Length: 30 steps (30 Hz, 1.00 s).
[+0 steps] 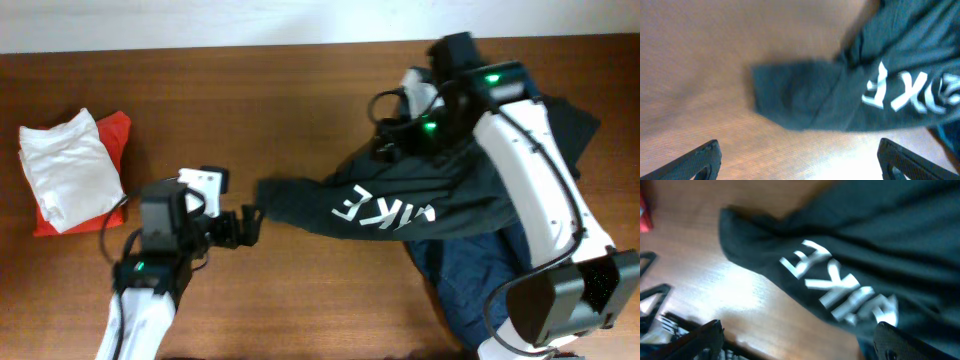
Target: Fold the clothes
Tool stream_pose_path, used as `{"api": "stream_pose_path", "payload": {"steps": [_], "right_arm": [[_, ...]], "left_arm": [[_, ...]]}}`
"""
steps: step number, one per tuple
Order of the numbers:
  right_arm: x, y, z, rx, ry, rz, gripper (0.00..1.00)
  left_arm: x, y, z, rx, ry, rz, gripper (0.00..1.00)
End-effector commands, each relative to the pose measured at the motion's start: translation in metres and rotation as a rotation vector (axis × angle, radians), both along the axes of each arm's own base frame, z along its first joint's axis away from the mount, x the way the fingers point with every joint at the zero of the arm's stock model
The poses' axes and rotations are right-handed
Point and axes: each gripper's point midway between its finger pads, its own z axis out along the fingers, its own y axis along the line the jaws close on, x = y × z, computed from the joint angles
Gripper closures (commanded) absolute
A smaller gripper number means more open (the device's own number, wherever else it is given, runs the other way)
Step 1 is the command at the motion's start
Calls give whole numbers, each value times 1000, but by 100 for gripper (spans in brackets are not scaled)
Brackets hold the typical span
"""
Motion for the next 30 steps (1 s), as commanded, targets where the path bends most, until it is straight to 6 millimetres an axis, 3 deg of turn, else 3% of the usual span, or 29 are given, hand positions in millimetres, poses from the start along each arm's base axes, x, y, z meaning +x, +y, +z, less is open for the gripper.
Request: {"api": "stream_pose_path", "payload": {"steps": [1,3,4,5,6,7,8,9,10,11,13,14,15,16,18,20,21,23,24,27,29,30], "right_arm": [[-6,-41,1,-16,72,-130,1],[-11,-60,0,-21,107,-183,1],[-11,-62,0,-22,110,-188,1],[-11,-62,0,-21,109,-188,1],[-11,-63,0,-26,109,-189,1],[-11,-65,-1,-36,109,-190,1],[-11,-65,-1,-36,110,-190,1],[-11,-68,-2,-54,108,-193,1],[-11,-75,-4,-100,105,-200,1],[-11,-84,-7,-155,99,-208,1],[-8,-92,-8,-201,83,-215,1],[-7,-92,-8,-200,78,-216,1],[-7,-92,-8,-200,78,-216,1],[-7,-96,-9,-223,78,-219,1],[-9,-104,-10,-269,81,-225,1],[-8,-113,-11,-295,75,-241,1],[-7,-119,-11,-294,78,-259,1],[-10,-131,-11,-294,93,-292,1],[-11,-138,-11,-294,101,-310,1],[-13,-144,-11,-294,109,-328,1],[-15,-151,-12,-332,114,-333,1],[-15,-152,-12,-340,115,-334,1]], "left_arm": [[5,-31,-54,-44,168,-94,1],[10,-39,-96,-35,249,-114,1],[15,-43,-107,-34,251,-125,2],[20,-56,-114,-59,229,-166,11],[26,-72,-110,-102,185,-219,25],[33,-82,-102,-108,124,-247,69],[37,-86,-98,-112,93,-256,98],[41,-87,-94,-135,98,-233,99],[44,-91,-79,-160,82,-249,99],[50,-95,-37,-195,47,-262,99],[53,-104,87,-254,-115,-325,99],[52,-96,135,-222,-211,-292,99],[51,-80,166,-176,-281,-220,99],[44,-62,173,-131,-291,-147,99],[32,-18,162,-52,-223,1,99],[44,47,189,65,-350,225,99],[55,68,201,74,-407,286,99],[82,100,182,120,-379,360,99],[104,110,151,127,-311,375,99],[150,125,104,156,-273,401,99],[174,143,101,170,-292,440,99],[179,151,114,172,-310,457,99]]}}
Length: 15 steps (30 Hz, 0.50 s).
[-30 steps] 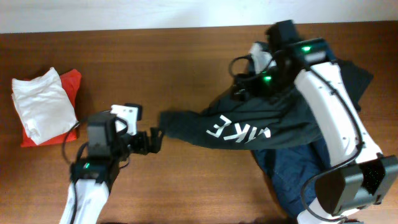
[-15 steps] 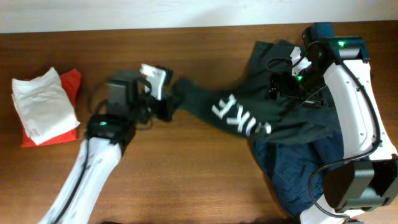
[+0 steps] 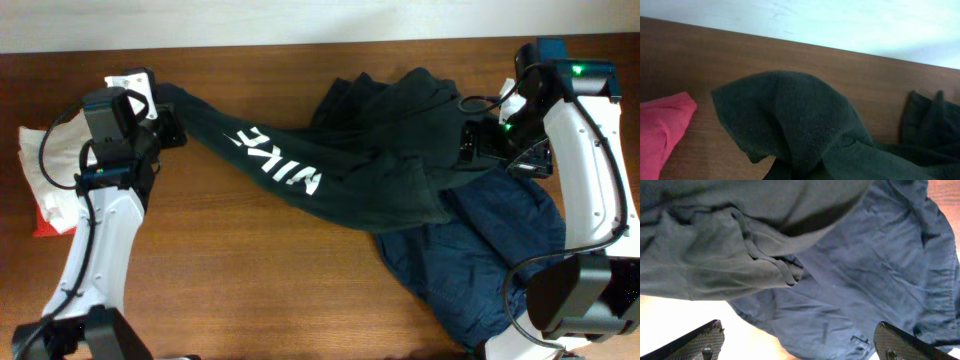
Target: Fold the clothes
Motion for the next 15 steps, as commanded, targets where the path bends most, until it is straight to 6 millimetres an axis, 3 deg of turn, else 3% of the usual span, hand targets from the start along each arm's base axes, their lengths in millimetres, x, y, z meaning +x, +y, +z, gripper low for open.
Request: {"api": "stream_pose_path", "payload": {"steps": [1,3,4,5,7,9,10,11,12,14,15], "right_arm": [[-1,-11,4,-46,-7,-19,1],[-1,-11,4,-46,-7,-19,2],[-1,-11,4,-46,-7,-19,1],[-1,-11,4,-46,-7,-19,1],[-1,-11,4,-46,-7,-19,1],[-1,-11,4,-46,-7,-19,2],[-1,-11,4,-46,-7,-19,1],[-1,-11,4,-46,-7,-19,1],[-1,-11,3,-46,-6,-19,1],[-2,-10,3,-45,-4,-19,1],[-2,-10,3,-45,-4,-19,1]], "left_arm": [[24,49,65,56,-120,105,99],[23,75,99,73,-168,163,99],[18,97,102,103,-166,242,99],[15,103,91,97,-127,258,99],[17,89,41,52,24,207,99],[24,86,14,40,85,196,95],[25,84,-1,32,122,188,77],[24,77,-17,4,170,160,2],[21,72,-24,-18,198,140,1],[6,42,-38,-125,283,33,1],[-12,6,-47,-253,368,-85,1]]}}
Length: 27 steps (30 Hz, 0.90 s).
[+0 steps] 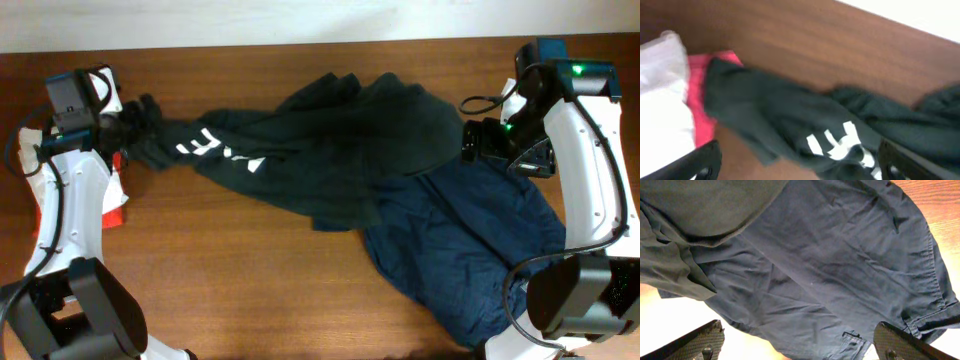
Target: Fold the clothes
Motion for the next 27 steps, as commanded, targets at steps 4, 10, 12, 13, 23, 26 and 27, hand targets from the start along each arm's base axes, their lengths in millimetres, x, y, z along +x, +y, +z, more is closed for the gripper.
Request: {"api": "stream_pose_path", "payload": {"steps": [4,10,12,13,23,26,27], "right_arm": [[-1,-6,3,-19,-7,-18,1],[-1,-6,3,-19,-7,-17,1],[-1,-6,3,-19,-7,-17,1],[-1,-6,3,-19,-7,-17,1],[-1,-6,3,-19,-7,-18,1],[-1,-6,3,-19,-7,-18,1],[-1,-6,3,-19,-7,-18,1]], "left_arm": [[-82,-138,-43,-415,393,-235,1],[-129,-253,-116,-578,571,-95,1],[-133,-264,-127,-583,564,-69,1],[-129,-271,-136,-548,514,-48,1],[-130,-290,-164,-489,494,33,8],[-117,-290,-167,-481,440,36,45],[-116,-290,-167,-483,438,34,52]]}}
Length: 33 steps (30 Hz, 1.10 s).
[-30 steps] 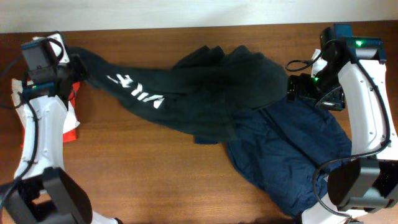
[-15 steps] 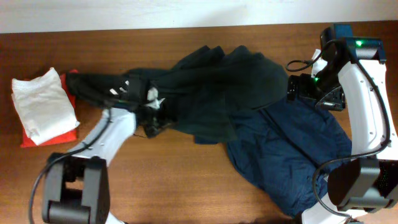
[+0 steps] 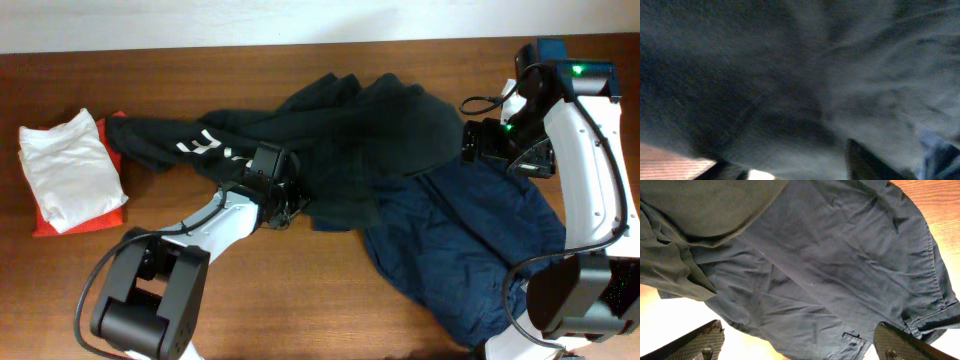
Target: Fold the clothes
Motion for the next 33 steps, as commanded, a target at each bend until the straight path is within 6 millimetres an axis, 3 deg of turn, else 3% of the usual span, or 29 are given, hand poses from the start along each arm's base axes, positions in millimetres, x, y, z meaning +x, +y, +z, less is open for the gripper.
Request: {"api": "stream_pose_path", "payload": {"steps": [1,2,4,7,9,11,13,14,15,16,17,20,23,25,27,28,30,33], "right_arm": [[-1,-6,3,-20,-7,-17,1],[-1,-6,3,-20,-8,-16,1],[-1,-6,3,-20,-8,-16,1],[-1,-6,3,-20,-8,-16,1],[-2,-3,1,-9,-3,6,2],[-6,16,-9,92,13,102,37],[-15,53,-29,255,34,243,60],[-22,75,-50,305,48,331,80],[-27,89,-67,308,63,373,88],[-31,103,-82,307,64,418,89],[-34,132,-108,300,38,517,95],[-26,190,-139,286,-115,688,93],[-5,207,-154,227,-209,660,92],[1,209,-180,225,-187,657,92],[9,200,-209,193,-163,630,92],[19,177,-224,100,-148,548,92],[41,96,-233,-129,-135,351,92],[59,-36,-222,-200,-147,-55,92]], "left_arm": [[-3,7,-16,39,26,23,65],[-3,7,-16,41,25,24,80],[0,14,-17,76,6,30,99],[0,43,-17,138,14,0,99],[0,84,8,204,-26,-64,99],[8,147,57,250,-116,-9,99],[13,220,116,246,-242,200,99],[9,245,139,233,-300,275,99],[5,256,150,217,-325,309,99],[2,258,153,210,-326,316,99],[-2,257,149,208,-305,314,99],[-9,254,142,201,-260,311,99],[-21,251,134,192,-198,307,99],[-29,248,129,186,-159,304,99],[-31,248,128,184,-149,304,99],[-33,247,127,183,-141,303,99],[-34,248,126,190,-134,306,99],[-41,253,121,225,-98,320,99]]}}
